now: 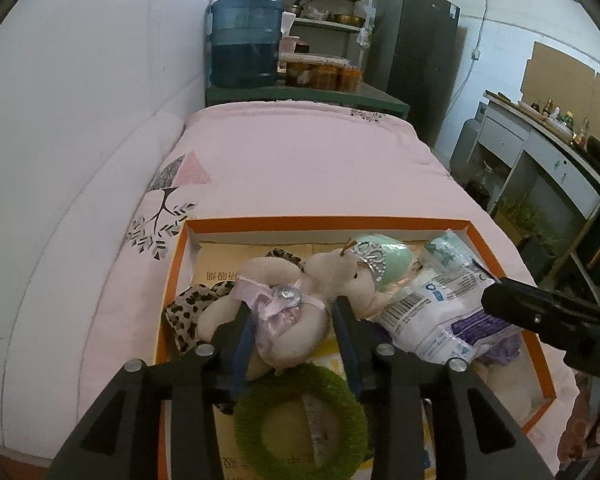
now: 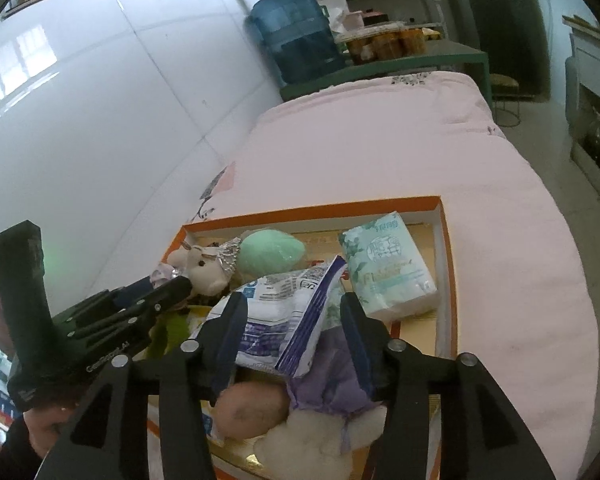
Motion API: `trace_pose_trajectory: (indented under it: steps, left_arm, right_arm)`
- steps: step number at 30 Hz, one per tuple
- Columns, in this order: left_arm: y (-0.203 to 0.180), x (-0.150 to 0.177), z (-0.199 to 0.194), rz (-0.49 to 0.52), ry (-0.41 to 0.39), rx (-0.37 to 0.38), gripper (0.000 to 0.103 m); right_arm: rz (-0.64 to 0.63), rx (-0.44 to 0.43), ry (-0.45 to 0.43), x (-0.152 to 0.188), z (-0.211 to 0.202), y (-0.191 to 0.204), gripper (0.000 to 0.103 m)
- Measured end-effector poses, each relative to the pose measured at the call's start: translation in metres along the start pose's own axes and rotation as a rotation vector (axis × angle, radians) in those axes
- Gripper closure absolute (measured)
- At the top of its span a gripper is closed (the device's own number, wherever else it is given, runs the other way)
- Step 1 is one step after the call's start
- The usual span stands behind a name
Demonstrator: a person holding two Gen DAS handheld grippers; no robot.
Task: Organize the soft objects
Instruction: 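Open both grippers to release the packet and bunny in the box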
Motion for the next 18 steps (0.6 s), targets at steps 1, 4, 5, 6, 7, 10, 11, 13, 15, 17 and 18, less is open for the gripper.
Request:
trace_pose_trajectory:
  steps: [1, 4, 5, 6, 7, 10, 11, 13, 15, 17, 18]
  left_arm:
    - [0.0, 0.0, -0.001, 0.001, -0.006, 0.0, 0.054]
    - [-0.002, 0.0, -0.006, 0.004, -0.024, 0.001, 0.046]
    - [-0.002, 0.0, -0.009, 0.005, -0.03, -0.001, 0.044]
    - [-0.003, 0.0, -0.011, 0.005, -0.034, -0.002, 0.042]
    - [-0.004, 0.0, -0.013, 0.005, -0.041, -0.003, 0.041]
    - [-0.006, -0.001, -0.023, 0.003, -0.057, 0.002, 0.04]
    - [-0.007, -0.001, -0.027, 0.003, -0.062, 0.002, 0.039]
    - [-0.008, 0.0, -0.035, 0.003, -0.072, 0.003, 0.039]
    - [-0.01, 0.001, -0.045, 0.002, -0.083, 0.009, 0.039]
    - [-0.013, 0.002, -0.053, 0.001, -0.088, 0.013, 0.039]
    - [-0.014, 0.004, -0.057, 0.001, -0.09, 0.015, 0.039]
  right_arm:
    - [-0.003, 0.003, -0.003, 0.0, -0.002, 0.001, 0.053]
    - [-0.014, 0.01, -0.017, 0.0, -0.008, 0.004, 0.052]
    - [-0.016, 0.011, -0.02, 0.0, -0.009, 0.004, 0.052]
    - [-0.016, 0.012, -0.025, 0.0, -0.012, 0.005, 0.051]
    - [-0.016, 0.014, -0.03, 0.001, -0.015, 0.006, 0.051]
    - [-0.013, 0.02, -0.044, 0.003, -0.023, 0.008, 0.048]
    - [-0.014, 0.023, -0.049, 0.003, -0.026, 0.01, 0.048]
    - [-0.016, 0.032, -0.061, 0.006, -0.034, 0.012, 0.047]
    - [-0.017, 0.04, -0.073, 0.008, -0.043, 0.016, 0.046]
    - [-0.016, 0.048, -0.085, 0.01, -0.051, 0.019, 0.045]
    - [-0.015, 0.053, -0.091, 0.012, -0.055, 0.02, 0.045]
Point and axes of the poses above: each gripper's, at about its wrist camera, not at the fingertips, and z roughly the way its jaws point, y to its left, x to its underside, the point moved 2 cm from there along z, roughly the way its jaws point, and after that the axes turned 5 degrees about -y, right-handed, at the moved point
